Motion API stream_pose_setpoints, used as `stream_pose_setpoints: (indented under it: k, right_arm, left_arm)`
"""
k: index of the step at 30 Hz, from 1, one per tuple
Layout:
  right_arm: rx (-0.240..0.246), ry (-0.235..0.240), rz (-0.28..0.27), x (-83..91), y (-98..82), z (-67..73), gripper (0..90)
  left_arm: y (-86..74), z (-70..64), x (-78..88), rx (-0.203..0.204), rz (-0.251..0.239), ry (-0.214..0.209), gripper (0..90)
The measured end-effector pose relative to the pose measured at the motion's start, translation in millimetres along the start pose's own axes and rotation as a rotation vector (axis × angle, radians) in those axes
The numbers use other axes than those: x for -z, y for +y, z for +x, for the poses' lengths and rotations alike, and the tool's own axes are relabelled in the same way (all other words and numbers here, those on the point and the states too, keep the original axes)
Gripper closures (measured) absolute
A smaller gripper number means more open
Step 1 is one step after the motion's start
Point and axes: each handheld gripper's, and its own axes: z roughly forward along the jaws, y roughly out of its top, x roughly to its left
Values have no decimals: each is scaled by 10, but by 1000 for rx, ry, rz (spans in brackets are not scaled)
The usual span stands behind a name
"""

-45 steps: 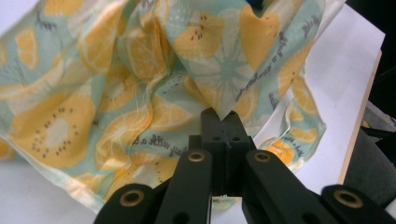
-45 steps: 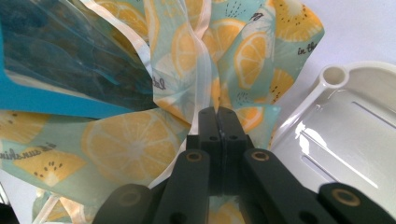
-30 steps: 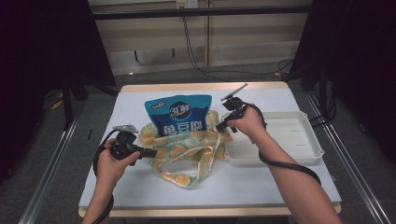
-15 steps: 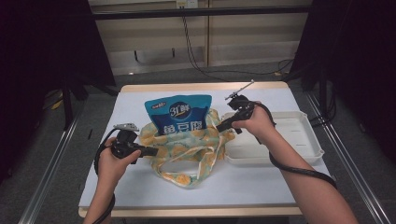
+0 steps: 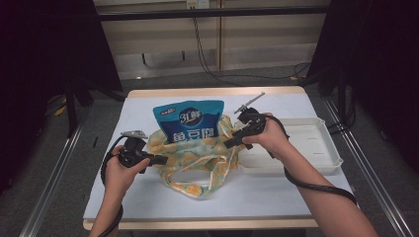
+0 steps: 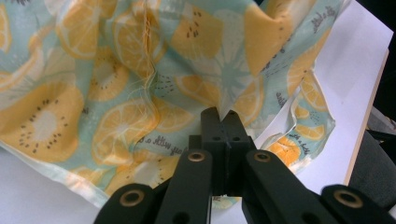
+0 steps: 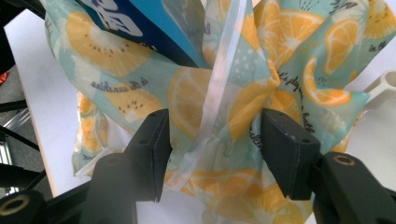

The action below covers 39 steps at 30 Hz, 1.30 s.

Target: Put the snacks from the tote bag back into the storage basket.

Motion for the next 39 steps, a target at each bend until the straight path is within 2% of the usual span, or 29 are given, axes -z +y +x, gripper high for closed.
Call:
stream_pose_setpoints:
  k: [2,3,9,12,19,20,23,24,28,33,35,39]
  right_arm:
    - [8,-1,16,-49,-19,-8,515]
    - [1,-3,24,-66,-28,-10,518]
    - [-10,11,58,-192,-91,-40,777]
    - [-18,19,75,-246,-104,-42,855]
    - [-3,3,107,-289,-111,-51,895]
    - [-7,4,101,-289,-113,-52,896]
    - [-18,1,100,-294,-136,-72,899]
    - [-20,1,101,-299,-144,-80,899]
    - [-16,-2,104,-315,-170,-108,900]
    - [-27,-5,107,-339,-177,-123,900]
    - [-30,-7,110,-340,-175,-121,900]
    - [-28,-3,104,-330,-174,-123,886]
  left_arm:
    - [-19,12,-20,6,3,5,900]
    - [-25,17,-28,7,8,2,900]
    - [-67,43,-76,20,27,-1,900]
    - [-92,61,-91,26,40,4,900]
    - [-168,106,-116,40,77,5,900]
    - [-179,104,-121,40,81,23,900]
    - [-225,134,-140,58,88,8,900]
    - [-234,139,-141,51,98,22,900]
    - [-280,150,-170,69,110,23,900]
    - [-326,172,-205,65,151,33,900]
    - [-334,182,-203,65,154,33,900]
    - [-321,162,-168,75,111,24,900]
